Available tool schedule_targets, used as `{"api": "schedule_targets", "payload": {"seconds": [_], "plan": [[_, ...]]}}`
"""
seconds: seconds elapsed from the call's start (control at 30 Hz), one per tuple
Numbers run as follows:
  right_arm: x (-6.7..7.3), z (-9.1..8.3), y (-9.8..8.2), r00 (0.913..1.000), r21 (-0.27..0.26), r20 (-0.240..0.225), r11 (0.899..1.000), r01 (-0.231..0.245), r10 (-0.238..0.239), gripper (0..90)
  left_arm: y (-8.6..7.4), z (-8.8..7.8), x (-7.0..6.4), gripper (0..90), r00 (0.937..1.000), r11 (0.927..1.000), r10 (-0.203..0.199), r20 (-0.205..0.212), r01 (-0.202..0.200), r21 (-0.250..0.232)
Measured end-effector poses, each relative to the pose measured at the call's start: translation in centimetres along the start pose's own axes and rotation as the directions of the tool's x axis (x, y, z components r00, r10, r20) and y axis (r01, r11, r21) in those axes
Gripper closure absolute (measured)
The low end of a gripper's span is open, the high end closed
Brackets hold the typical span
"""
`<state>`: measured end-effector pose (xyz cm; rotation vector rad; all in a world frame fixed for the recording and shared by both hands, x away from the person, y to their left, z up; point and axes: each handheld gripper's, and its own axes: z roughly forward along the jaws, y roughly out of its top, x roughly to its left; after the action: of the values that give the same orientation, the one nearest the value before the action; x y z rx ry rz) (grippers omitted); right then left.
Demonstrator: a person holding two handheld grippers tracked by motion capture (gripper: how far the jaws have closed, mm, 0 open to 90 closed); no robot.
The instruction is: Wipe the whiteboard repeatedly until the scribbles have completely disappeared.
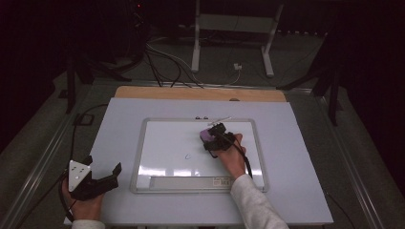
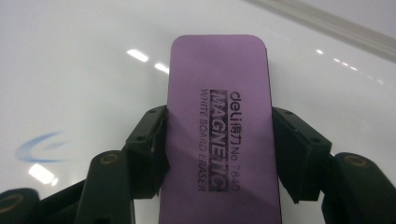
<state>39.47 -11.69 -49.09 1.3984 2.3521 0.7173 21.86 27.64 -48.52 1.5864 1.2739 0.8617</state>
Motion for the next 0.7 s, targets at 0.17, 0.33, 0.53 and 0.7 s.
{"api": "schedule_targets", "payload": {"seconds": [0.17,0.33,0.53,0.7], "plan": [[-2.7,-0.5,-0.7,0.9968,0.001,0.049,0.998,-0.064,0.064,41.4,0.0,0.1,-0.1,0.6,1.0,1.0,0.001,0.0,-0.001,0.002],[-4.1,-0.9,-1.3,0.9915,-0.004,0.081,0.995,-0.102,0.102,41.3,0.0,0.1,-0.1,0.6,1.0,1.0,0.003,0.001,-0.003,0.004],[-4.5,-1.1,-1.5,0.9892,-0.004,0.094,0.994,-0.113,0.112,41.3,0.0,0.1,-0.2,0.6,1.0,1.0,0.006,0.0,-0.006,0.006],[-2.6,-0.9,-1.4,0.9964,-0.005,0.041,0.997,-0.074,0.074,41.3,0.0,0.2,-0.3,0.6,1.0,0.9999,0.01,0.003,-0.01,0.008]]}}
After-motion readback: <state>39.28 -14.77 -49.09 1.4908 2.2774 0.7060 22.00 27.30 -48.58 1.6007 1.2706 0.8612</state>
